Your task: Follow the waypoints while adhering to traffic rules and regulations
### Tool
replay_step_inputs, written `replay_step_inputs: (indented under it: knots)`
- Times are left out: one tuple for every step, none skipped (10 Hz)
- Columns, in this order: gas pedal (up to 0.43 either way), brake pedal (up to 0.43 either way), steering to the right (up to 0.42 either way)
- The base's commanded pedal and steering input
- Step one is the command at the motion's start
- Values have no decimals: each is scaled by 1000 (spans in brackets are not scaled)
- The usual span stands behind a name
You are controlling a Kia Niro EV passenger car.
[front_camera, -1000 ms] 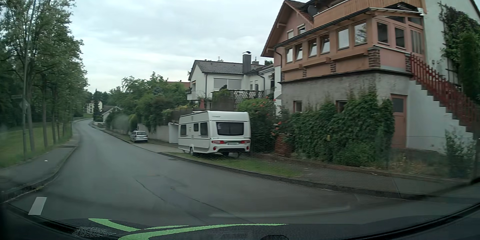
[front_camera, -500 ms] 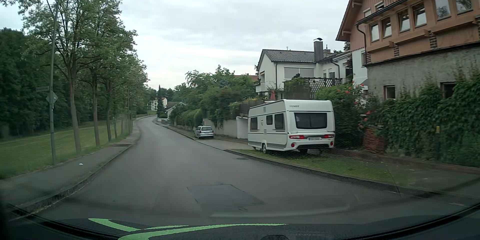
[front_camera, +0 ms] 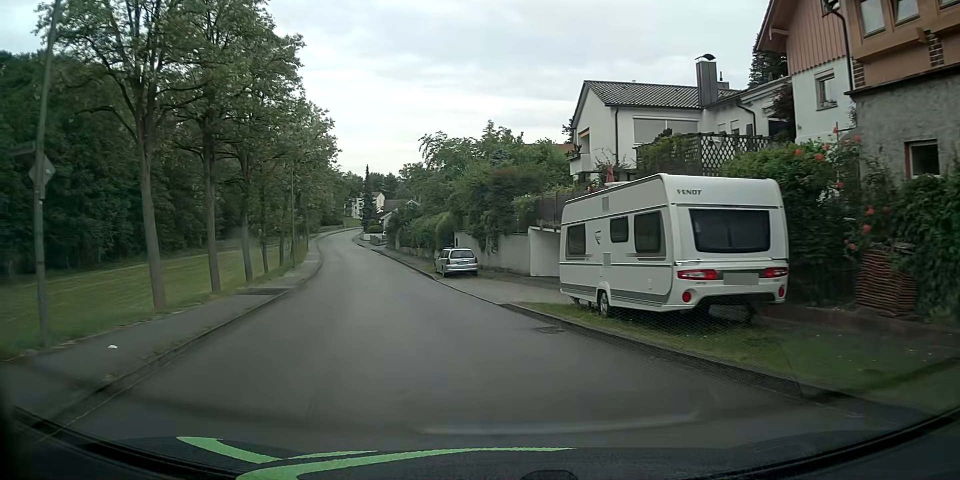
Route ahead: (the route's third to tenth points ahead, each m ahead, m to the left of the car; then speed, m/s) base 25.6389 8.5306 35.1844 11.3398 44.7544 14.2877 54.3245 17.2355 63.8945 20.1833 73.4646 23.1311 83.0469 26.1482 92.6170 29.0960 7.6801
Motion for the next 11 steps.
replay_step_inputs:
  knots:
    - [319,0,-70]
    - [319,0,-72]
    - [299,0,-72]
    - [287,0,-73]
    - [287,0,-72]
    - [287,0,-71]
    - [287,0,-69]
    - [287,0,-68]
    - [268,0,-68]
    - [268,0,-65]
    - [260,0,-61]
